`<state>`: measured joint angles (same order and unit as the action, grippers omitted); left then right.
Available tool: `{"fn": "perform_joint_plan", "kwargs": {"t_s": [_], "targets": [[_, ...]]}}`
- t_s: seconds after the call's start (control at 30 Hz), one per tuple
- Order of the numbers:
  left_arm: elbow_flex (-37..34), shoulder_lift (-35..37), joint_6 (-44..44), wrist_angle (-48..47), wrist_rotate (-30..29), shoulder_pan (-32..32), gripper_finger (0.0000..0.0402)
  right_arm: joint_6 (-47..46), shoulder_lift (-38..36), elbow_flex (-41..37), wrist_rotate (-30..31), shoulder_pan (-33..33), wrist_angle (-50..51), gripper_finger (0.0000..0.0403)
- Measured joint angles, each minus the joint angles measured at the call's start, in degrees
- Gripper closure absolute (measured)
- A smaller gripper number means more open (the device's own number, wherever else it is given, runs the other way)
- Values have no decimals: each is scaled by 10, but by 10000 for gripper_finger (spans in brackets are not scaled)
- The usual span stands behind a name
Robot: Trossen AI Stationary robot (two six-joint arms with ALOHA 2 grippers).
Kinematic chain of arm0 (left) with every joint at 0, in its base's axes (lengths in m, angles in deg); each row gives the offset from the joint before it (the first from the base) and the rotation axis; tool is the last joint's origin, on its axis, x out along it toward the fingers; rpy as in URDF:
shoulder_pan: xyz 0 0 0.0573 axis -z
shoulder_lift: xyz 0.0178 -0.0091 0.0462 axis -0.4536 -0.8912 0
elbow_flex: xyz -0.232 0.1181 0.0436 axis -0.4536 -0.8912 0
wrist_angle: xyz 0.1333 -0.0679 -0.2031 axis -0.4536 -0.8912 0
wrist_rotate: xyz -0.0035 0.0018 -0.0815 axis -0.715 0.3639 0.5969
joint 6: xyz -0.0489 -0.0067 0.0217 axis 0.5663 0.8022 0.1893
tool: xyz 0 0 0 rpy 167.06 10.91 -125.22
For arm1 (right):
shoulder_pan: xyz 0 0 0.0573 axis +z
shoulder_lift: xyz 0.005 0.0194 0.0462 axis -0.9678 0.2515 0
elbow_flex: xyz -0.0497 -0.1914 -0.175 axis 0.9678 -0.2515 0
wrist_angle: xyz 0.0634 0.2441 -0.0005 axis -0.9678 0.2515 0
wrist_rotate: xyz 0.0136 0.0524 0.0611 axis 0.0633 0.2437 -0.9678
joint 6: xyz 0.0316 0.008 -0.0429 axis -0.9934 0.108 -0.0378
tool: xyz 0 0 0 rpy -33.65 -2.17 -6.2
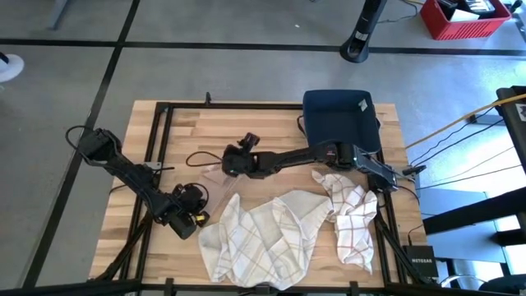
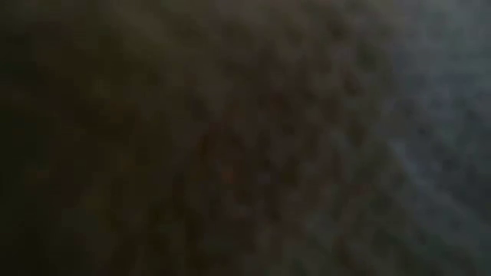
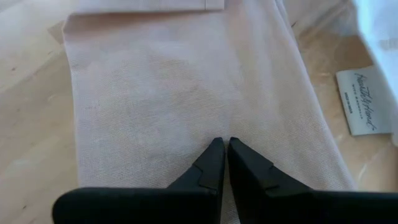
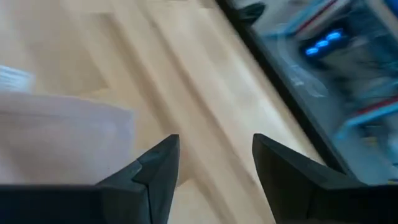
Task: Fold towel
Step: Adjust the pink towel, then move the pink towel to the top left
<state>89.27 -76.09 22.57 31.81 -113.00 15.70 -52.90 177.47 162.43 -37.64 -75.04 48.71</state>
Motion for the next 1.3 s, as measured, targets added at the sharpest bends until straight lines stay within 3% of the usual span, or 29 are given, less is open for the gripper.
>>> {"fn": "perform_joint_plan", "kwargs": {"t_s": [0.1, 0.3, 0.47, 0.63, 0.9, 1.03, 1.1, 1.3], "targets": [[0, 0, 0, -1, 0, 1, 384, -12, -16, 7, -51, 8, 20, 196], [0, 0, -5, -2, 0, 1, 384, 86, -27, 7, -262, 42, 21, 196], [0, 0, -2, -1, 0, 0, 384, 154, 17, 5, -170, 55, 29, 196], [0, 1, -1, -1, 0, 0, 384, 174, 35, 7, -142, 47, -21, 196], [0, 1, -1, 0, -2, 1, 384, 152, 34, 7, -92, 38, -124, 196], [0, 0, -1, 5, -2, 3, 384, 99, 34, 6, -36, 11, -96, 196], [0, 0, -1, 12, -2, 6, 384, 56, 34, 6, -34, -8, -58, 196], [1, 1, -18, 12, -2, 12, 384, 5, 7, 5, -112, -11, 63, 196]]}}
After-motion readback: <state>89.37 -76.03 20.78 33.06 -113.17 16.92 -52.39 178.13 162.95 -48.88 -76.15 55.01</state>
